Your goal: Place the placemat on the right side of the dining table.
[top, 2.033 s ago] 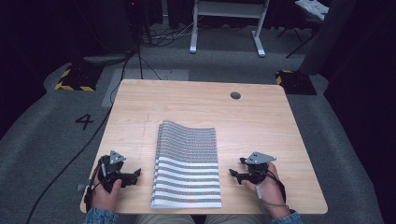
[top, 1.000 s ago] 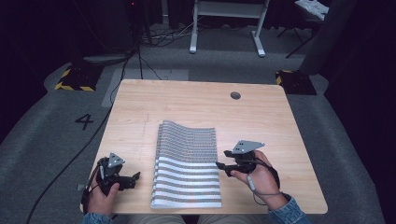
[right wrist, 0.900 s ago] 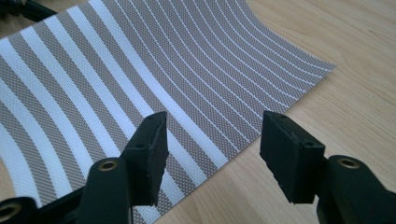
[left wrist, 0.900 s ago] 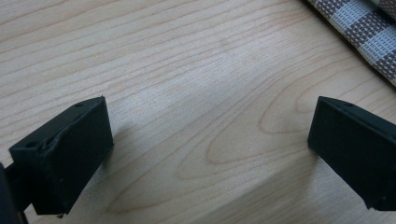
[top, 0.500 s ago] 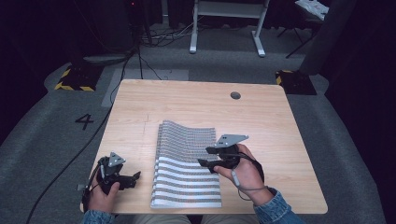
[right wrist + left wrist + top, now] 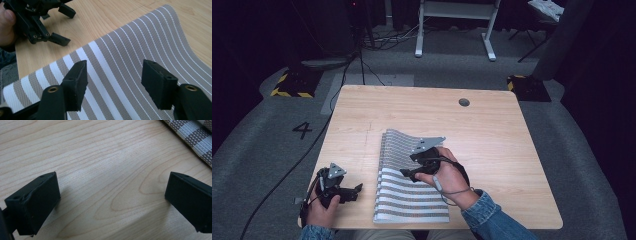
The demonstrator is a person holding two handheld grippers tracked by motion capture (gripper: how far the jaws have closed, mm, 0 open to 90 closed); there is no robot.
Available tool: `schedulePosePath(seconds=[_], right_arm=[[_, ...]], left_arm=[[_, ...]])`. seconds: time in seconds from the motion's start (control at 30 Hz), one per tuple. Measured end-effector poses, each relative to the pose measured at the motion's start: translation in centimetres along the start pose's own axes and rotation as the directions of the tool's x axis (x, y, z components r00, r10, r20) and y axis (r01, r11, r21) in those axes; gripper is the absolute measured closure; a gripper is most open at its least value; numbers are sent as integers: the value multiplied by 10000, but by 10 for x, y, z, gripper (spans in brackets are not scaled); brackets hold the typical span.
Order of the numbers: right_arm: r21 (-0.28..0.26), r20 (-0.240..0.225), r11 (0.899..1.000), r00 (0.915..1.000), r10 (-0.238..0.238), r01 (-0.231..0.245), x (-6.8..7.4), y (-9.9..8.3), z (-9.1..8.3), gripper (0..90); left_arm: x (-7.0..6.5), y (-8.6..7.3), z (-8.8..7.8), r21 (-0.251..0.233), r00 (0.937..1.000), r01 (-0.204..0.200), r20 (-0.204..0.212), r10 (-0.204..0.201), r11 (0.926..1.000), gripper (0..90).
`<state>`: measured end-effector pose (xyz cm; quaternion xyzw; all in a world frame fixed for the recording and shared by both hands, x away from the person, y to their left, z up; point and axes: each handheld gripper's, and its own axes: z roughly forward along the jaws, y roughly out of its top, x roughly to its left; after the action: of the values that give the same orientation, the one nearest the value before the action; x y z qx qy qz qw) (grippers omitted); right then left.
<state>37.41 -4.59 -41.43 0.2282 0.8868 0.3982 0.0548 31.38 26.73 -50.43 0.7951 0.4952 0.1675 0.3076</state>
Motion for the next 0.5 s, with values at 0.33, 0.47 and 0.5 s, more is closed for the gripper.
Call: schedulePosePath(seconds=[0.33, 0.47, 0.5], right_arm=[[708, -264, 9972, 9994, 242, -223, 12, 17, 43, 310], [1137, -241, 9922, 9982, 546, -515, 18, 22, 57, 325], [1111, -333, 9927, 9981, 512, -472, 19, 23, 61, 324]], left_arm=[[0, 1, 1, -18, 10000, -45, -19, 45, 10000, 0], [0, 1, 1, -18, 10000, -42, -22, 42, 10000, 0], [0, 1, 1, -17, 10000, -46, -19, 46, 10000, 0]])
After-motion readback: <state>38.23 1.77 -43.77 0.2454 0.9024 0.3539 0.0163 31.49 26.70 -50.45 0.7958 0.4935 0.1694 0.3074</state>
